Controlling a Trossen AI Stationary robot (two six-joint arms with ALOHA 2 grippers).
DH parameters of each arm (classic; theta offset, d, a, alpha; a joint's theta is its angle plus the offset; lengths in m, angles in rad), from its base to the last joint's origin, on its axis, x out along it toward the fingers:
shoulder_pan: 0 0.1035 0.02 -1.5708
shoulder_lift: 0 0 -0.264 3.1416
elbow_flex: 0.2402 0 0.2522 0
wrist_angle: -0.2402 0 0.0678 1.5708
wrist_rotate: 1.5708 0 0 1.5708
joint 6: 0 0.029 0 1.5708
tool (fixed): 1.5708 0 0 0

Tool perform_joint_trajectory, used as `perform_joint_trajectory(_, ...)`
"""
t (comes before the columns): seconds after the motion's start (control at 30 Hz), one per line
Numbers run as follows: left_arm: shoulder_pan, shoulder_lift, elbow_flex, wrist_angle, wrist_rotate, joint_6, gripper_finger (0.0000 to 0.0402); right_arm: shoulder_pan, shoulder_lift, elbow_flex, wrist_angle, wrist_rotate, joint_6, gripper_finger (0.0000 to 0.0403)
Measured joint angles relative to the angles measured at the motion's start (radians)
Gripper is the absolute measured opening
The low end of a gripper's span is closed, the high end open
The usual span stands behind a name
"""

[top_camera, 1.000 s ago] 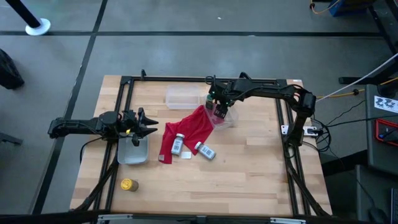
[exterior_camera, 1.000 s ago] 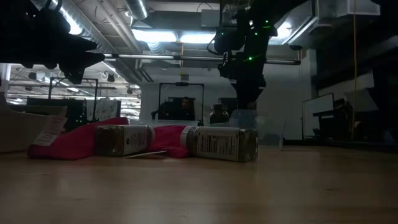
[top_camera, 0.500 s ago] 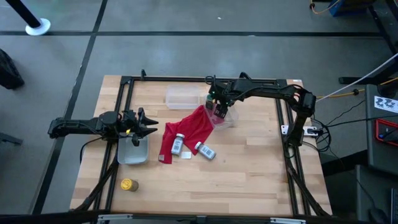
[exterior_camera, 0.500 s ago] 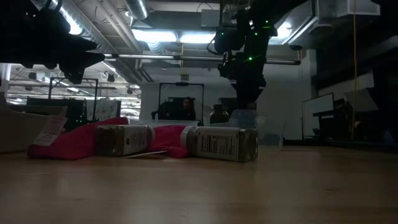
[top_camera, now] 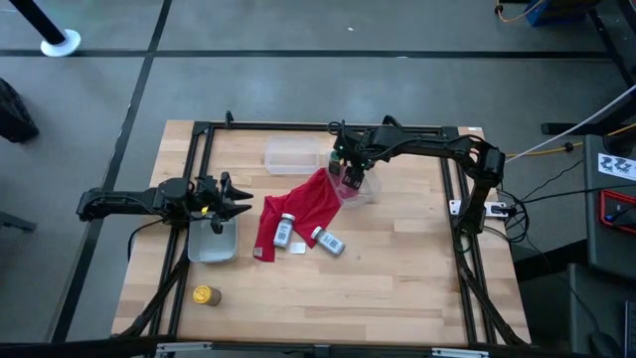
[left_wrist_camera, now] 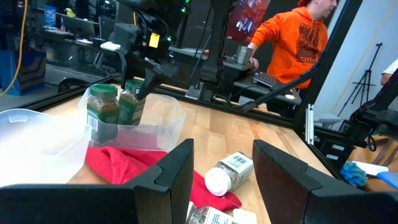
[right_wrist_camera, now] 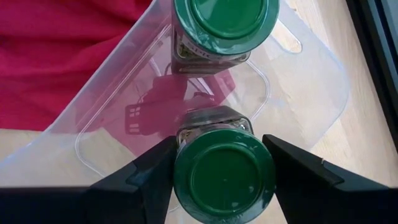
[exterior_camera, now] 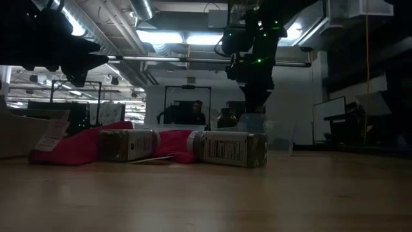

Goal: Sort spices by type
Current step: Put the green seasoning bottle into the right transparent bin

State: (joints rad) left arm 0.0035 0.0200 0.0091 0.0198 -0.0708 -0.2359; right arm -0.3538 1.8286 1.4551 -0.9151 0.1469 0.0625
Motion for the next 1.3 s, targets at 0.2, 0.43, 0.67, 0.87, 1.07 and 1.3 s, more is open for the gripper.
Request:
perform_joint_trajectory(0.2,0.000,0.000,0.000,0.000,0.000,0.000,0.0150,0.000,0.000,0.000,-0.002,0.015,0.008,0.0234)
perform_joint_trajectory(0.43,0.000,0.000,0.013,-0.018,-0.002,0.043,0.0150,0.000,0.000,0.000,0.005,0.018,0.009,0.0234)
perform_joint_trajectory(0.67,0.000,0.000,0.014,-0.034,-0.001,0.139,0.0150,0.000,0.000,0.000,0.005,0.018,0.010,0.0234)
perform_joint_trajectory(0.87,0.000,0.002,0.015,-0.036,-0.001,0.139,0.0150,0.000,0.000,0.000,0.005,0.018,0.010,0.0234)
perform_joint_trajectory(1.07,0.000,0.002,0.015,-0.036,0.000,0.139,0.0150,0.000,0.000,0.000,0.005,0.018,0.010,0.0234)
perform_joint_trajectory(1.3,0.000,0.002,0.015,-0.037,0.000,0.139,0.0150,0.000,0.000,0.000,0.005,0.019,0.011,0.0234)
